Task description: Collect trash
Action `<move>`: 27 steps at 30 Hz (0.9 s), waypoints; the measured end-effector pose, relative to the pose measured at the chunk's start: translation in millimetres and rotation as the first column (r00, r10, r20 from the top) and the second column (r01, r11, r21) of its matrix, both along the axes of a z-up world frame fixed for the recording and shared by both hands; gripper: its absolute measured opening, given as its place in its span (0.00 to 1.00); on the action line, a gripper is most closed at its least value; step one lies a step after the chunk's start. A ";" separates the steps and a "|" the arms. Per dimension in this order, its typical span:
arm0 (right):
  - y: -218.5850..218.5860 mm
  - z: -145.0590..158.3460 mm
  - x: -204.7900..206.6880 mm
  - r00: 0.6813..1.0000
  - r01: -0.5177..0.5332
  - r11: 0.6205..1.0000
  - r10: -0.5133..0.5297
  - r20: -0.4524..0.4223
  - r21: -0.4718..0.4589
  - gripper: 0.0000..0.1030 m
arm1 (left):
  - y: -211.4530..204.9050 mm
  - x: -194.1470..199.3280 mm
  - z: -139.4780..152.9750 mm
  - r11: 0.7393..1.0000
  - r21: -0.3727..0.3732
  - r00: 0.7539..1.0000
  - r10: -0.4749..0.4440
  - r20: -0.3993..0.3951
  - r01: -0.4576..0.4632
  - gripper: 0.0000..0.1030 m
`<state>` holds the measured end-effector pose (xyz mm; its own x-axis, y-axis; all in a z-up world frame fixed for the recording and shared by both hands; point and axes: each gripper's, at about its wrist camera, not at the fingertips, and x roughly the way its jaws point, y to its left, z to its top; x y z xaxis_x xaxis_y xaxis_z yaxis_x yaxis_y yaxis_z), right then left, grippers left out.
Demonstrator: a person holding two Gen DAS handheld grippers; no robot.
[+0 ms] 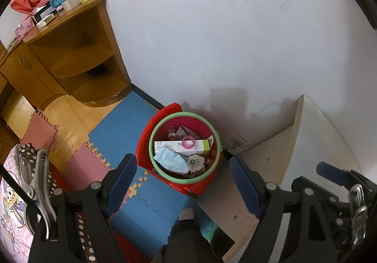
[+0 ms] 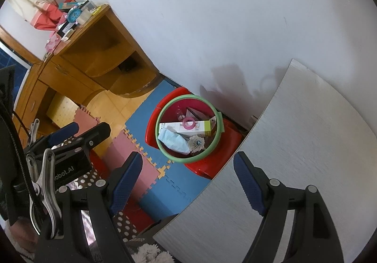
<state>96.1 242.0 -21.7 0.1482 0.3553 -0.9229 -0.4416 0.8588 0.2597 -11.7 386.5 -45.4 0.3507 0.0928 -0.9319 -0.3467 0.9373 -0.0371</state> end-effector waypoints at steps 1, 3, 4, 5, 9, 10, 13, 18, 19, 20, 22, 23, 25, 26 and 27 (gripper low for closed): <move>0.0 -0.2 0.3 1.000 -0.001 1.000 0.001 -0.001 -0.001 0.79 | 0.4 -0.1 0.7 1.000 0.001 1.000 -0.001 -0.002 0.001 0.82; -0.1 -0.2 0.5 1.000 0.000 1.000 0.000 -0.001 0.000 0.79 | 0.9 -1.5 0.4 1.000 0.003 1.000 -0.004 -0.006 0.004 0.82; -0.1 -0.2 0.8 1.000 -0.001 1.000 0.001 -0.001 0.000 0.79 | 0.6 -1.8 0.1 1.000 0.003 1.000 -0.004 -0.007 0.004 0.82; -0.7 -0.4 -0.1 1.000 -0.001 1.000 0.001 -0.001 0.000 0.79 | 0.5 -1.7 -0.1 1.000 0.004 1.000 -0.005 -0.008 0.005 0.82; -0.7 0.1 -3.9 1.000 0.000 1.000 0.000 0.000 0.002 0.79 | -0.5 -2.1 -0.1 1.000 0.006 1.000 -0.001 -0.008 0.001 0.82; -0.7 0.2 -5.4 1.000 0.000 1.000 0.000 0.000 0.002 0.79 | -0.5 -2.8 -0.4 1.000 0.008 1.000 0.000 -0.008 0.000 0.82; 0.3 0.3 -7.7 1.000 0.000 1.000 0.000 -0.002 0.000 0.79 | -0.5 -4.4 -0.3 1.000 0.010 1.000 0.002 -0.008 -0.002 0.82; 0.5 0.4 -7.5 1.000 0.001 1.000 -0.001 -0.001 0.003 0.79 | 0.4 -5.9 0.5 1.000 0.013 1.000 -0.001 -0.011 0.001 0.82; 0.6 0.5 -8.0 1.000 0.002 1.000 -0.002 -0.002 0.004 0.79 | 0.6 -6.7 0.8 1.000 0.014 1.000 -0.002 -0.010 0.002 0.82; 0.9 0.2 -9.3 1.000 0.003 1.000 -0.003 -0.003 0.003 0.79 | 0.5 -6.6 0.7 1.000 0.013 1.000 -0.002 -0.011 0.002 0.82; 0.0 0.5 -7.0 1.000 0.001 1.000 -0.001 -0.002 0.003 0.79 | 0.3 -7.3 0.5 1.000 0.015 1.000 -0.005 -0.011 0.005 0.82; 0.0 0.6 -8.2 1.000 0.003 1.000 -0.003 -0.001 0.003 0.79 | 0.3 -7.7 0.6 1.000 0.014 1.000 -0.006 -0.011 0.006 0.82; -0.5 0.7 -8.2 1.000 0.004 1.000 -0.004 0.001 0.002 0.79 | -0.4 -7.0 0.8 1.000 0.014 1.000 -0.004 -0.011 0.004 0.82; -0.9 0.9 -7.8 1.000 0.005 1.000 -0.005 0.002 0.003 0.79 | -0.2 -6.8 0.5 1.000 0.011 1.000 -0.004 -0.012 0.004 0.82; -0.6 1.0 -6.7 1.000 0.005 1.000 -0.005 0.002 0.003 0.79 | 0.0 -6.8 0.5 1.000 0.004 1.000 -0.004 -0.012 0.004 0.82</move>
